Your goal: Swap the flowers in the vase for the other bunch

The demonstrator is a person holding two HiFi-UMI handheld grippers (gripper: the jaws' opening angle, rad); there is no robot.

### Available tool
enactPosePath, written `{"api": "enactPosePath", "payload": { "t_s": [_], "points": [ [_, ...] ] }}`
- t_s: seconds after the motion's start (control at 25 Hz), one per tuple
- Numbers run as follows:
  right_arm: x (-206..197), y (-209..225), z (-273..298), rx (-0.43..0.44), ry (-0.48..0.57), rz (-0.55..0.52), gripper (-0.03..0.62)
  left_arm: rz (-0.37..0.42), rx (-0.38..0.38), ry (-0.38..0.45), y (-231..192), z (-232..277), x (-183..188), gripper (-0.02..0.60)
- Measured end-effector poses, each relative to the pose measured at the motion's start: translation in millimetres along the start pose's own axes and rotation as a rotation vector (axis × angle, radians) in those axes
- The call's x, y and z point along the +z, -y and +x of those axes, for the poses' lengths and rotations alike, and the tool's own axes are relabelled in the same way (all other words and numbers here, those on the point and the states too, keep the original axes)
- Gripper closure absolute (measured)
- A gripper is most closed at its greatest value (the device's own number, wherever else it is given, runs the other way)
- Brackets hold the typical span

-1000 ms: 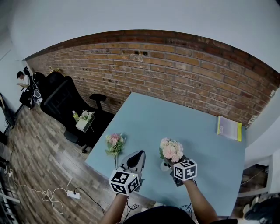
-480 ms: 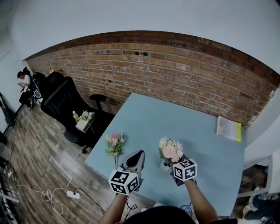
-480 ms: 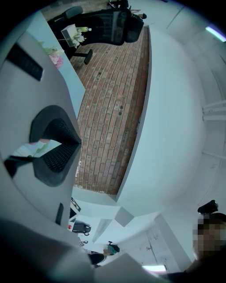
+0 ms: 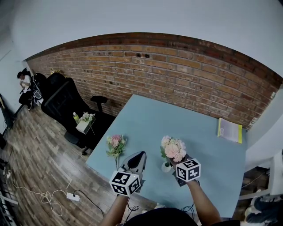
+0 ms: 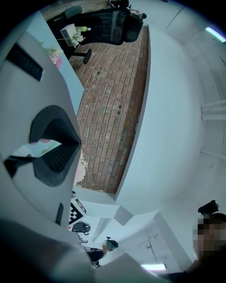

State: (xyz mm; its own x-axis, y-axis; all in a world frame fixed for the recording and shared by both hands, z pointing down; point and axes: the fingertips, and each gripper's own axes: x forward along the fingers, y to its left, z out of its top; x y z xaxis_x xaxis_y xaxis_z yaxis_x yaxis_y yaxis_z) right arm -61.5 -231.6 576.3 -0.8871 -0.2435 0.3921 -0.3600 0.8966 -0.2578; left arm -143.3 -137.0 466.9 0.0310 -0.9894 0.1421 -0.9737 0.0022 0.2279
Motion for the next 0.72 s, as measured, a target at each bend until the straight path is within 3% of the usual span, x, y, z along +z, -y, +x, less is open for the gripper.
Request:
{"api": "enactPosePath", "payload": {
  "t_s": [0.72],
  "points": [
    [44.9, -21.3, -38.9, -0.012, 0.09, -0.054, 0.48, 0.015, -0.03, 0.029, 19.5, -20.0, 8.7, 0.581]
  ]
}}
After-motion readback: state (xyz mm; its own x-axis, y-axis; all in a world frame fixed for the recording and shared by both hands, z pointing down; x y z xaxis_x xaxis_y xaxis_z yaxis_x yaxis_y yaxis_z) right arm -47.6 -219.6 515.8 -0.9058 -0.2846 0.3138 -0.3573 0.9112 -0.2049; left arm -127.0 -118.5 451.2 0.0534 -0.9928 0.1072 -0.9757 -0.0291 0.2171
